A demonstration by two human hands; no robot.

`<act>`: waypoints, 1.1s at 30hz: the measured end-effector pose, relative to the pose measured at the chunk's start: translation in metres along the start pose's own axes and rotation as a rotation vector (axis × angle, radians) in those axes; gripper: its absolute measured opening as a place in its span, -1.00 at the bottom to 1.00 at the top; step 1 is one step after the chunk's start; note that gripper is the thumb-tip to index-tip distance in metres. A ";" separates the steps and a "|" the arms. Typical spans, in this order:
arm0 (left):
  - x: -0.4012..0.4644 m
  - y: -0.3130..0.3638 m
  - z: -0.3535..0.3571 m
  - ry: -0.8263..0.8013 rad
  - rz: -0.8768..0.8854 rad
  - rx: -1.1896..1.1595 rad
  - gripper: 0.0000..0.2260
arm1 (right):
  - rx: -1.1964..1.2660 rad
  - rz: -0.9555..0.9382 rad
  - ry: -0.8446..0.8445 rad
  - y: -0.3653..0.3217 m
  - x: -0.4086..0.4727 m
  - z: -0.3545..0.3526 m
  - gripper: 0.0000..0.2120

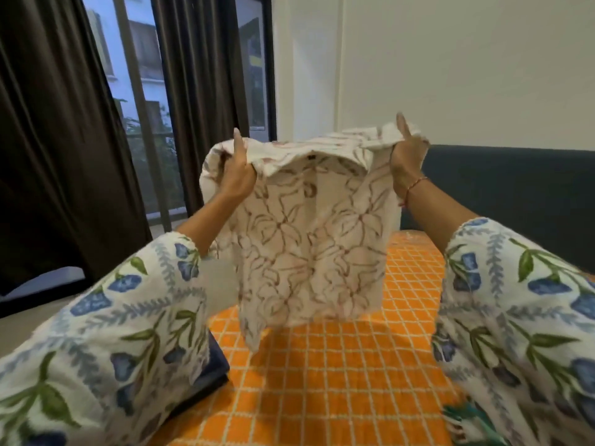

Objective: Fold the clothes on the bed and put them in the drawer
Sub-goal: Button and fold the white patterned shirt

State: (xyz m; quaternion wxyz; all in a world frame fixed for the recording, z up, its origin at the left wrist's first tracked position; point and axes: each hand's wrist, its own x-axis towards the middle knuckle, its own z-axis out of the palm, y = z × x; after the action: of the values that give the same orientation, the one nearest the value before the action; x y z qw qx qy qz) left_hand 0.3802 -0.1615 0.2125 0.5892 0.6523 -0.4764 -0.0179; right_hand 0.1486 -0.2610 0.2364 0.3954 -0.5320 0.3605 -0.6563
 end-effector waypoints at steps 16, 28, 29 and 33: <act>-0.294 -0.184 0.036 -0.631 0.048 1.264 -0.51 | -0.979 0.215 -0.288 0.268 -0.229 -0.169 -0.35; -0.403 -0.297 0.051 -0.872 -0.190 1.184 -0.43 | -1.305 0.461 -0.490 0.330 -0.353 -0.224 -0.42; -0.406 -0.298 0.047 -0.869 -0.191 1.142 -0.42 | -1.323 0.511 -0.485 0.328 -0.357 -0.226 -0.44; -0.395 -0.276 0.023 -0.990 -0.204 1.068 -0.44 | -1.376 0.413 -0.267 0.314 -0.372 -0.226 -0.44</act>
State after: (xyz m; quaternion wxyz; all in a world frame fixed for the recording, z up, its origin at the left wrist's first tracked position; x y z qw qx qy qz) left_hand 0.3165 0.0339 -0.2239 -0.0977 0.8070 -0.5675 -0.1306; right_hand 0.0144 -0.0477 -0.2374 0.1277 -0.6567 0.7330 -0.1229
